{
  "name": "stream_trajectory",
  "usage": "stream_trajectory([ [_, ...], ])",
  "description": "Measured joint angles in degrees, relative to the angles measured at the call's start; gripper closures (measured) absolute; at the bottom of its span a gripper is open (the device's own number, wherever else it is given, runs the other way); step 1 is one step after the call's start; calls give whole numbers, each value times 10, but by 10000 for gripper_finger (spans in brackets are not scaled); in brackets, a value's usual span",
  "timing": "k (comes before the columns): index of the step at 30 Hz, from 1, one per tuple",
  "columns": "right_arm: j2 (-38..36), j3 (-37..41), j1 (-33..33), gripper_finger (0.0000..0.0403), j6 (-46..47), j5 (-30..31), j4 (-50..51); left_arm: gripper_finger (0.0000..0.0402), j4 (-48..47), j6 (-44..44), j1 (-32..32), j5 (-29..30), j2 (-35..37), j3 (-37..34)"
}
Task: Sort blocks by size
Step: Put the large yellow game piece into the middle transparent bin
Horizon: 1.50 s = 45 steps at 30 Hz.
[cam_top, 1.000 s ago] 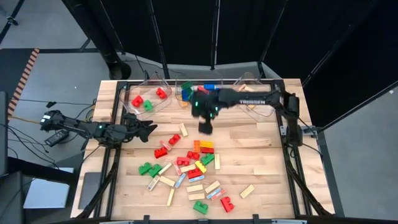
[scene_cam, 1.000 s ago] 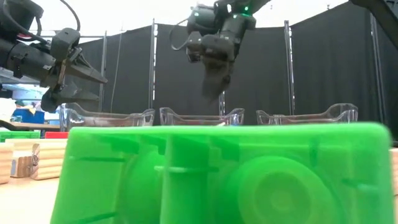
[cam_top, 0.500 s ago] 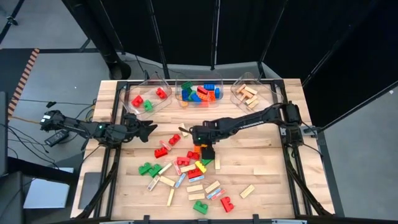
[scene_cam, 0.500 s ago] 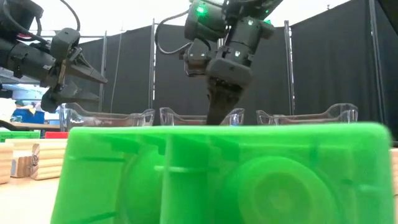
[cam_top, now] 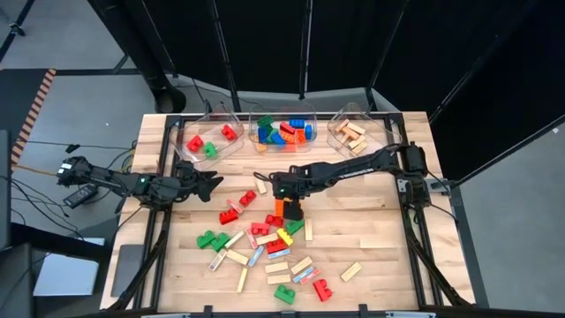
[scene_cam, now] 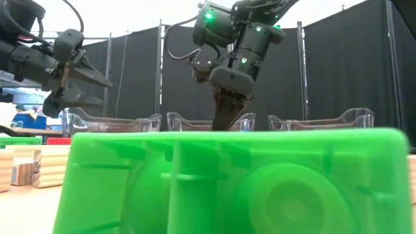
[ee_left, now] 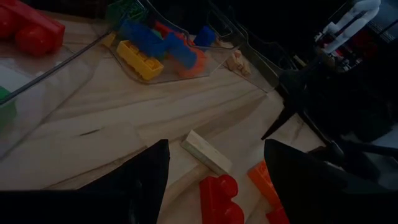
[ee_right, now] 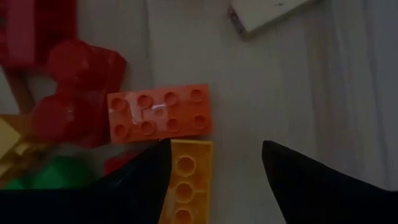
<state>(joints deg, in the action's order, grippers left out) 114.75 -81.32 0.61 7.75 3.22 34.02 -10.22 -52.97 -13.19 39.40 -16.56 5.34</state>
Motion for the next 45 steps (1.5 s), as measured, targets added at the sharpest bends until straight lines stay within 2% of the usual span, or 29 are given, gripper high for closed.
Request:
stream_trajectory([
  [14, 13, 55, 8, 152, 31, -4, -10, 133, -3, 2, 0, 1, -11, 0],
  [17, 12, 57, 8, 184, 32, -4, -13, 133, 0, 2, 0, 1, -14, 0],
  [20, 12, 54, 8, 251, 33, -3, -8, 133, 0, 2, 0, 1, -15, 0],
  [26, 14, 9, -4, 249, 27, -23, 26, 133, 1, 2, 0, 1, -15, 0],
  [32, 11, -108, -59, 249, -24, -5, 56, 133, 1, 2, 0, 0, -15, 0],
  [37, 10, -189, -131, 249, -81, 30, 55, 133, 1, -1, 0, 0, -15, 0],
  [41, 10, -210, -194, 249, -93, 83, 48, 133, 1, -11, 0, 0, -15, 0],
  [43, 10, -210, -223, 248, -92, 74, 46, 133, 1, -15, 0, 0, -15, 0],
  [45, 10, -210, -245, 223, -83, 47, 56, 133, 1, -15, 0, 0, -15, 0],
])
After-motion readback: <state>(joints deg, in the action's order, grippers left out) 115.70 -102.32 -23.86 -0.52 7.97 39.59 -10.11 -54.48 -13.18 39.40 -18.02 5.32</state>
